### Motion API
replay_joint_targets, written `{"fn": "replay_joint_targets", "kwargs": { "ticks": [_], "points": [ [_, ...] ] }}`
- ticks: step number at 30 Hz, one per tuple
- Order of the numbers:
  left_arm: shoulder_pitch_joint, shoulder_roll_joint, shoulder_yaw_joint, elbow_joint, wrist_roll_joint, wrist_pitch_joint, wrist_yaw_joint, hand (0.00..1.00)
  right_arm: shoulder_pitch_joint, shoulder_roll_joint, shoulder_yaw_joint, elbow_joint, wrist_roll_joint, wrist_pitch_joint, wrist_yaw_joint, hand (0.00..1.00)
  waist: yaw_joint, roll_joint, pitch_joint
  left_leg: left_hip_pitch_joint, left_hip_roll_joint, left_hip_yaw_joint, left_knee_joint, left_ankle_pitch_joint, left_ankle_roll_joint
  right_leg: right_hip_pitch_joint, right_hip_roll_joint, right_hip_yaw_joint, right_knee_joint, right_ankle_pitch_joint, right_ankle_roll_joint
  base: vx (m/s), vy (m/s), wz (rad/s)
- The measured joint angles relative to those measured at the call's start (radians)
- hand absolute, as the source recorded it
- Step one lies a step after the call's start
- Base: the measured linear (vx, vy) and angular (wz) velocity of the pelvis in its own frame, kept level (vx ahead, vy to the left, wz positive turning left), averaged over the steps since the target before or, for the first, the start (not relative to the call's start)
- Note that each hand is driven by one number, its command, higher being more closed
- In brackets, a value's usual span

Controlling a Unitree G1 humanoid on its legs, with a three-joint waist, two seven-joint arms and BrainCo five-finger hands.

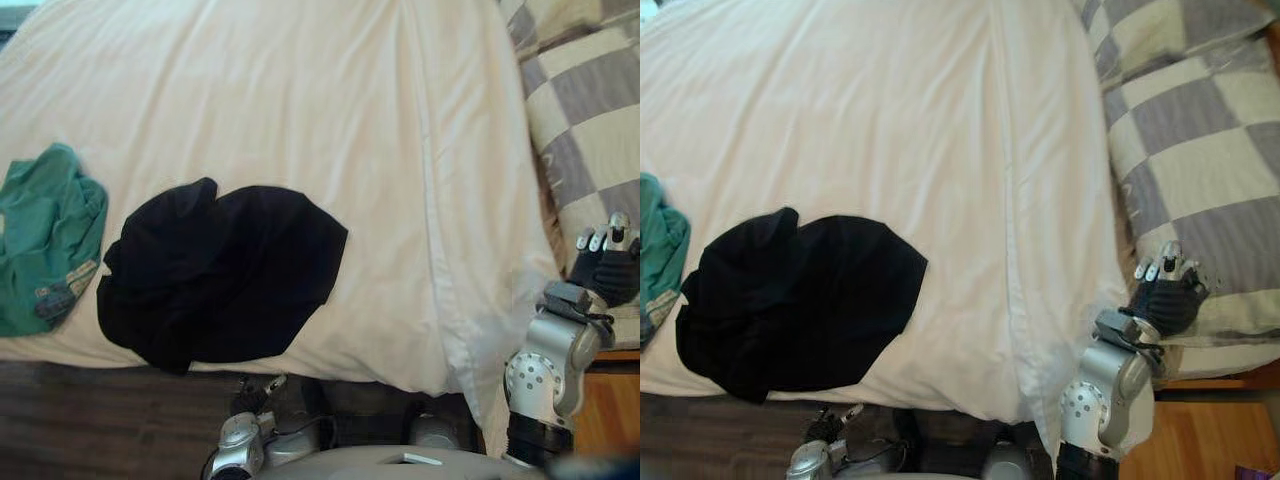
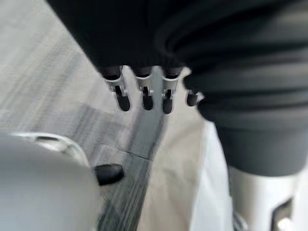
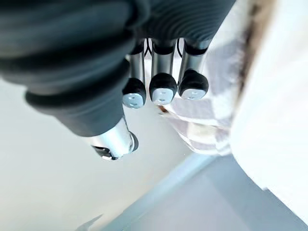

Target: Tidy the bed and pick cloth on bed and put in laundry

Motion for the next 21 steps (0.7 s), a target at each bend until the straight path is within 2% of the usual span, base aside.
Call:
{"fn": "replay_joint_targets", "kwargs": {
  "ticks": [2, 4, 8, 10, 13, 18, 20, 21],
  "points": [
    [-0.015, -0.007, -0.001, -0.008, -0.032, -0.012, -0.002, 0.0, -0.001, 0.0, 0.003, 0.021, 0.038, -0.019, 0.014, 1.0, 0.007, 0.018, 0.035, -0.05, 0.008, -0.008, 0.075, -0.035, 0.009, -0.023, -0.009, 0.0, 0.018, -0.008, 0.003, -0.01, 0.043, 0.11],
    [-0.016, -0.009, -0.009, -0.033, -0.075, -0.025, -0.008, 0.0, -0.003, 0.0, 0.001, 0.092, 0.086, -0.036, 0.02, 1.0, 0.016, 0.025, 0.065, -0.099, 0.015, -0.005, 0.145, -0.068, 0.018, -0.062, -0.023, 0.006, 0.051, -0.024, -0.001, -0.02, 0.057, -0.02],
    [-0.021, -0.008, -0.012, -0.052, -0.155, -0.05, -0.042, 0.0, -0.001, 0.001, -0.001, 0.279, 0.153, -0.053, 0.028, 1.0, 0.019, 0.026, 0.103, -0.161, 0.018, 0.022, 0.21, -0.105, 0.027, -0.134, -0.04, 0.042, 0.094, -0.044, -0.012, -0.02, 0.069, -0.17],
    [-0.027, -0.007, -0.009, -0.052, -0.182, -0.053, -0.053, 0.0, 0.003, 0.001, -0.005, 0.368, 0.168, -0.062, 0.061, 1.0, 0.013, 0.033, 0.13, -0.168, 0.021, 0.039, 0.238, -0.128, 0.031, -0.144, -0.043, 0.059, 0.1, -0.049, -0.013, 0.0, 0.051, -0.24],
    [-0.031, 0.003, 0.005, -0.051, -0.194, -0.053, -0.065, 0.0, 0.003, 0.001, -0.042, 0.45, 0.168, -0.078, 0.127, 1.0, -0.011, 0.018, 0.142, -0.176, 0.026, 0.044, 0.289, -0.164, 0.035, -0.149, -0.058, 0.061, 0.127, -0.071, -0.013, 0.02, 0.053, -0.09],
    [-0.071, 0.008, 0.075, -0.026, -0.214, -0.052, -0.086, 0.0, 0.002, 0.001, -0.186, 0.539, 0.169, -0.069, 0.173, 1.0, -0.002, -0.019, 0.159, -0.199, 0.04, 0.049, 0.348, -0.191, 0.041, -0.182, -0.057, 0.084, 0.181, -0.081, -0.02, 0.04, 0.028, -0.02],
    [-0.075, 0.011, 0.086, -0.024, -0.224, -0.052, -0.089, 0.0, 0.002, -0.001, -0.254, 0.624, 0.181, -0.06, 0.173, 1.0, -0.002, -0.029, 0.156, -0.21, 0.043, 0.051, 0.366, -0.201, 0.042, -0.194, -0.056, 0.09, 0.193, -0.081, -0.02, 0.04, 0.039, -0.03],
    [-0.084, 0.012, 0.097, -0.014, -0.224, -0.052, -0.09, 0.0, 0.002, -0.011, -0.302, 0.735, 0.218, -0.037, 0.167, 1.0, -0.002, -0.031, 0.157, -0.218, 0.045, 0.053, 0.376, -0.207, 0.044, -0.2, -0.057, 0.092, 0.197, -0.081, -0.02, 0.0, 0.0, 0.0]
  ]
}}
